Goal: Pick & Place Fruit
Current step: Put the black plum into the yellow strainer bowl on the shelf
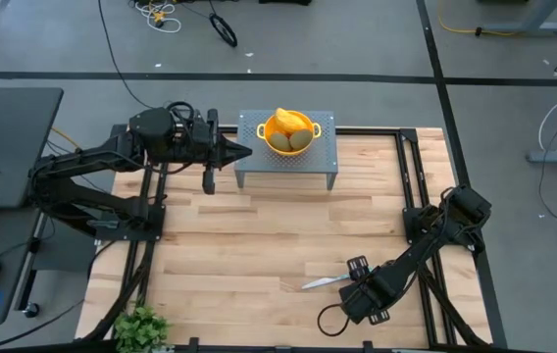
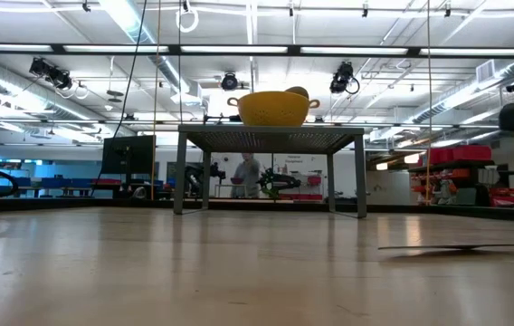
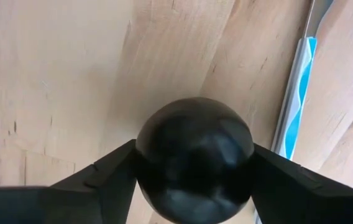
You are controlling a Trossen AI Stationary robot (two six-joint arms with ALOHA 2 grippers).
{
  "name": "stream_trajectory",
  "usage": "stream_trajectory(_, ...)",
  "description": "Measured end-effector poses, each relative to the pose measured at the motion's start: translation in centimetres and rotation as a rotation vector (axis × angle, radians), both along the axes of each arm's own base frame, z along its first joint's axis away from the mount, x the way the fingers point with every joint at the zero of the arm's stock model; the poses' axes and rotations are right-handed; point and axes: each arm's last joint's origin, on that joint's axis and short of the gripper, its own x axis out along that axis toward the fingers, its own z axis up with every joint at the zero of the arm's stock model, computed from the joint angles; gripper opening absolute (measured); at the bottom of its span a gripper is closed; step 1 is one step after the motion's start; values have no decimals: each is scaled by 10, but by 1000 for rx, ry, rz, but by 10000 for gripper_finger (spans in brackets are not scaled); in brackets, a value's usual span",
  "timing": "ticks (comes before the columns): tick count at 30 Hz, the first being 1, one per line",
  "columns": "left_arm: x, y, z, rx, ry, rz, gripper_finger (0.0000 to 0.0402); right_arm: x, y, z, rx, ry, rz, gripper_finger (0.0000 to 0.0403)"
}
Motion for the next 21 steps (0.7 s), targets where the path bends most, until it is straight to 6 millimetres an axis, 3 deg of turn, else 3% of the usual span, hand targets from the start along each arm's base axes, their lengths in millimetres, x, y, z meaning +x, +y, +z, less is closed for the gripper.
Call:
stream_trajectory(16, 0, 0, 0, 3, 0, 0, 3, -1, 1, 1, 35, 24, 27, 264)
stream_trajectory(21, 0, 0, 0, -1, 0, 0, 3, -1, -1, 10, 55, -2, 39, 264)
